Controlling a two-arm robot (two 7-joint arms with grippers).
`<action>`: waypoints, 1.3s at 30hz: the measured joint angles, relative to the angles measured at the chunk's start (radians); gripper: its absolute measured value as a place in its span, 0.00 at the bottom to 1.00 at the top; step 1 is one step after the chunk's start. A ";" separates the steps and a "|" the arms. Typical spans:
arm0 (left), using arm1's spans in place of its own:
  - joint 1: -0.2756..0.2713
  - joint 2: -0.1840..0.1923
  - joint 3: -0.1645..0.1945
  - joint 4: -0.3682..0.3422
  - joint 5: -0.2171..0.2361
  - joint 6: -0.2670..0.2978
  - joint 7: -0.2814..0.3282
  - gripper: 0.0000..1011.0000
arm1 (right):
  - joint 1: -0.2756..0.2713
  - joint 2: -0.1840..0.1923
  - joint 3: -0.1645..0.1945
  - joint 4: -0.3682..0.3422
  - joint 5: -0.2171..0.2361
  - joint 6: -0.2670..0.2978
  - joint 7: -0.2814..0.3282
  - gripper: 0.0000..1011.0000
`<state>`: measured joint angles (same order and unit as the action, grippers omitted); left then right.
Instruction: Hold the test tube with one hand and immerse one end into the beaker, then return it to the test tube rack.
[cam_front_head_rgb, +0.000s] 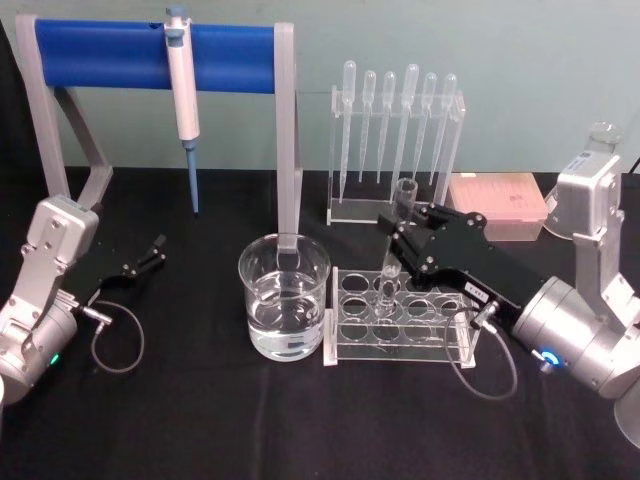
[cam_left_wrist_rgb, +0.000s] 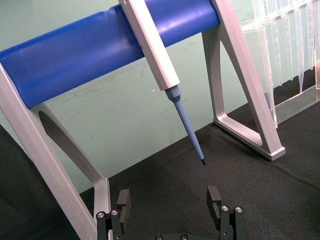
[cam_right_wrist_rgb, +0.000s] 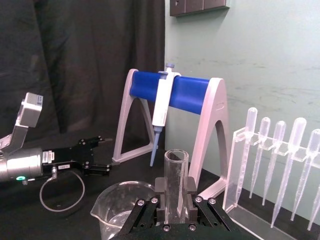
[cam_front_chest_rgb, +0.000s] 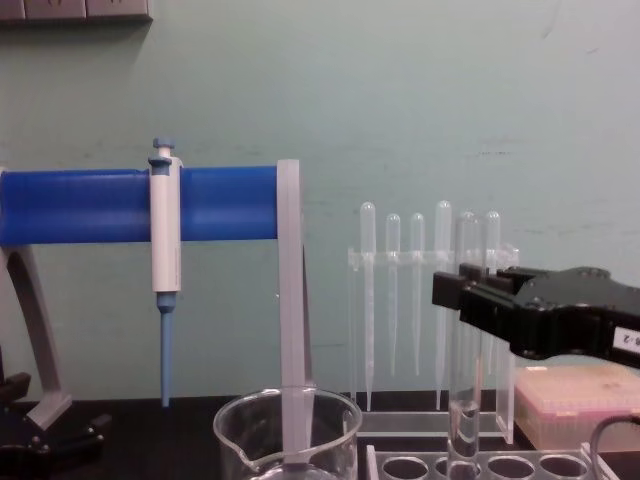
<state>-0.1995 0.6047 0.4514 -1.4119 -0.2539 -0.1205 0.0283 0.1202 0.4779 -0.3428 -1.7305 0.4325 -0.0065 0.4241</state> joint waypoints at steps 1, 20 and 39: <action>0.000 0.000 0.000 0.000 0.000 0.000 0.000 0.99 | 0.001 -0.002 -0.002 0.005 -0.001 -0.003 0.002 0.23; 0.000 0.000 0.000 0.000 0.000 0.000 0.000 0.99 | 0.013 -0.017 -0.032 0.076 -0.044 -0.015 0.015 0.23; 0.000 0.000 0.000 0.000 0.000 0.000 0.000 0.99 | 0.030 -0.015 -0.042 0.089 -0.069 0.034 0.018 0.66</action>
<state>-0.1995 0.6047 0.4514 -1.4120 -0.2539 -0.1205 0.0283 0.1499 0.4628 -0.3851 -1.6414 0.3636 0.0278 0.4423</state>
